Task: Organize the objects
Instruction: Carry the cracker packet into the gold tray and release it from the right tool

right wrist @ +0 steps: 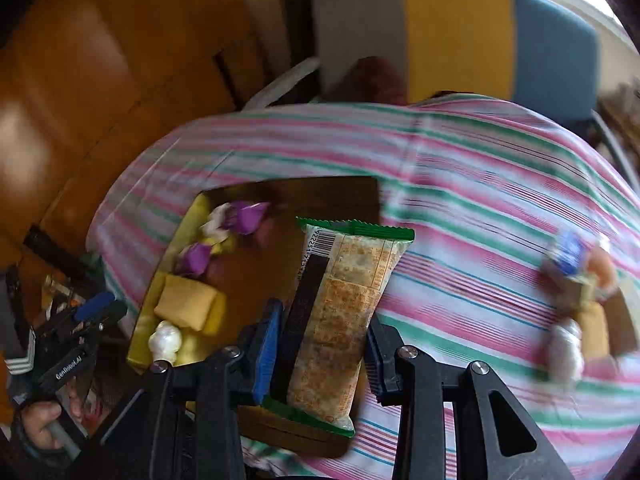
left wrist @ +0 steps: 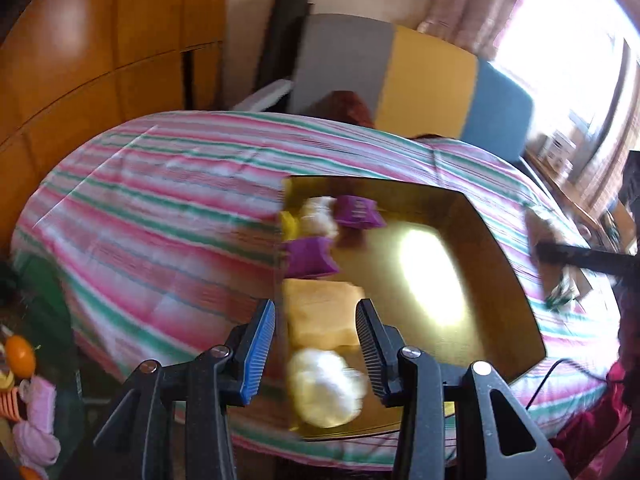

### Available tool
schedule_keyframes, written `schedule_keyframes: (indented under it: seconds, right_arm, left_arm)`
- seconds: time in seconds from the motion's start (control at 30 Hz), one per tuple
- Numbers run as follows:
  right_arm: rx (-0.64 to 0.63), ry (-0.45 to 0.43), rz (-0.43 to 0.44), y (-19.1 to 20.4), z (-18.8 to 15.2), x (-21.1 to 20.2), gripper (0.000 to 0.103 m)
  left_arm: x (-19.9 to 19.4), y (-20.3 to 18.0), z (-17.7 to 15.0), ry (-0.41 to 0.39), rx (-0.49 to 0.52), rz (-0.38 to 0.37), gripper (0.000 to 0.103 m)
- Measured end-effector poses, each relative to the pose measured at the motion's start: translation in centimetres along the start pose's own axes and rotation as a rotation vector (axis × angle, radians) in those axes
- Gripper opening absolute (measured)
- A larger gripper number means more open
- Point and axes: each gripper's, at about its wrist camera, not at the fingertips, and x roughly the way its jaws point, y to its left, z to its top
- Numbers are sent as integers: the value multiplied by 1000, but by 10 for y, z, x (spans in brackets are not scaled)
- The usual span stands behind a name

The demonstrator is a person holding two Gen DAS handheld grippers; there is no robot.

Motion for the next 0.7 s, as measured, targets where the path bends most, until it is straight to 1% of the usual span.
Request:
schedule_keyframes:
  seconds: [0.13,0.23,0.33,0.5,0.63,0.7]
  right_arm:
    - [-92,98,45,43,15,63,38]
    - [-143,162,42,68,23,102,38]
    - [-167,209,27,83,28,131,38]
    - [-162,255,15,94,35,161,38]
    - [-152,267,6,100,39,174,38]
    - [-150,258,12,102,40,176,39]
  left_arm:
    - [1,25,-3,7,-57,29,42]
    - [3,33,-5,13,-76,31,42]
    - [6,37,-8,18,-87,22,42]
    - [12,41,-10,36,-99,10,42]
    - [16,42,-11,47,-104,5,42]
    - [16,42,-11,47,-103,3,42]
